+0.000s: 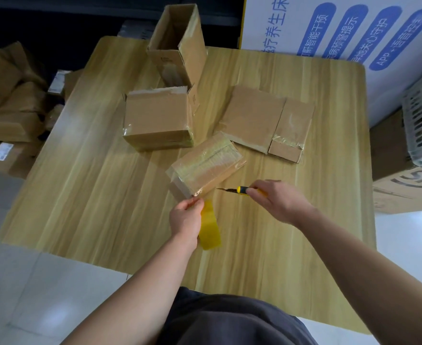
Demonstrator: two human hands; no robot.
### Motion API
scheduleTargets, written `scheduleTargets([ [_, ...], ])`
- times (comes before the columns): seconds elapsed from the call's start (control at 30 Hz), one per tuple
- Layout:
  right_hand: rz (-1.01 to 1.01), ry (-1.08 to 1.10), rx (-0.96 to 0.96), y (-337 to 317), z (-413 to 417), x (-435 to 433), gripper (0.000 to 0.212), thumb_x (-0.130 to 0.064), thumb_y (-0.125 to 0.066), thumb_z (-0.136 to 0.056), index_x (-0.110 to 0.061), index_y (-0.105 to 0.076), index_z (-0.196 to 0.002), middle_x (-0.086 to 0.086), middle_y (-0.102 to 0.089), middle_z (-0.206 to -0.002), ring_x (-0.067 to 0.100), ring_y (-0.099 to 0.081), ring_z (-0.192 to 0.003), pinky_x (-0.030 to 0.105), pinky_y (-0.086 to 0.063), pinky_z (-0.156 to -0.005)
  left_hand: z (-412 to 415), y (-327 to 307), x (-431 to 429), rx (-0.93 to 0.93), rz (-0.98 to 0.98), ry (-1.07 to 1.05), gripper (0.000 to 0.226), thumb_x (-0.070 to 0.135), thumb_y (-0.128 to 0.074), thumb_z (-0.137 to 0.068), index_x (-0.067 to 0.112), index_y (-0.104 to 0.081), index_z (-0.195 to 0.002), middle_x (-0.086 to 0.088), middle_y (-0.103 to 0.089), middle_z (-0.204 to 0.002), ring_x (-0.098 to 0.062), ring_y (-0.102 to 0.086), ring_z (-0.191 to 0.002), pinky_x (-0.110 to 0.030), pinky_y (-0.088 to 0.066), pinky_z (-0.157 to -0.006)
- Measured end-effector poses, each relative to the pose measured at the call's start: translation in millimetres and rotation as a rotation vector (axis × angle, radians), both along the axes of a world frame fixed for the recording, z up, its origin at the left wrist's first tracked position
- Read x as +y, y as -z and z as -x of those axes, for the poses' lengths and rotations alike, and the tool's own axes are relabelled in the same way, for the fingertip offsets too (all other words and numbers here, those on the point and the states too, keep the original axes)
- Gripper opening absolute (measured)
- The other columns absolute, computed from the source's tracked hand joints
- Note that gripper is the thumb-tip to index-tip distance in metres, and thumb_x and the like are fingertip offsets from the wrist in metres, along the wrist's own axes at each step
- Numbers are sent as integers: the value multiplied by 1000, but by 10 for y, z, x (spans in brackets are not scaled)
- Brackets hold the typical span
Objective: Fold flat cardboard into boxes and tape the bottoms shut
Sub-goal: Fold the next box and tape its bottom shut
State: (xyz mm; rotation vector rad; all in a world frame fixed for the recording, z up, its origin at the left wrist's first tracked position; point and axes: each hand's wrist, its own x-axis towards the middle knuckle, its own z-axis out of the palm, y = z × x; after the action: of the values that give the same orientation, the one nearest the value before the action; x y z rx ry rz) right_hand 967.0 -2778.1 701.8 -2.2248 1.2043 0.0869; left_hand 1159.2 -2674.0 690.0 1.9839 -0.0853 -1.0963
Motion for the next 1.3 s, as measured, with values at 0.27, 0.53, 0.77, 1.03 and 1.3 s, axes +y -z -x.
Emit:
scheduleTargets([
  [0.27,189,-199,227,-205,-473,-63,50,-64,-27,-95,-29,-63,-100,-6,-58,-81,20,-58,-81,34,-46,-70,-35,-8,12,-47,-11,70,13,24,-69,-87,16,-64,-97,2,-65,-88,-16,-61,-81,-25,-42,-69],
  [0.53,165,-214,532,-4,-440,-33,52,-63,-36,-94,-18,-58,-78,-5,-53,-69,18,-55,-69,30,-38,-64,-118,-11,6,-111,-36,151,16,27,-71,-85,15,-68,-96,-4,-68,-97,-19,-61,-84,-24,-42,-67],
  [0.77,-6,101,342,467,-50,134,34,-36,-42,-100,-22,-53,-129,6,-53,-113,27,-52,-106,35,-46,-80,-168,-24,-5,-195,-94,199,23,36,-70,-84,15,-62,-93,-3,-63,-93,-24,-60,-87,-31,-48,-78],
  [1.03,417,-68,-232,180,-720,17,51,-26,-59,-91,-15,-49,-140,12,-35,-152,33,-31,-140,44,-23,-116,-210,61,-70,-229,-113,201,18,33,-71,-84,16,-65,-86,-4,-69,-89,-26,-65,-85,-29,-47,-72],
  [1.3,233,-166,-108,169,-1034,-317,63,-46,-55,-93,-26,-33,-149,-1,-18,-160,16,-9,-149,30,3,-120,-492,163,-53,-196,-376,191,37,32,-71,-81,-1,-70,-99,-17,-69,-99,-31,-66,-90,-27,-43,-69],
])
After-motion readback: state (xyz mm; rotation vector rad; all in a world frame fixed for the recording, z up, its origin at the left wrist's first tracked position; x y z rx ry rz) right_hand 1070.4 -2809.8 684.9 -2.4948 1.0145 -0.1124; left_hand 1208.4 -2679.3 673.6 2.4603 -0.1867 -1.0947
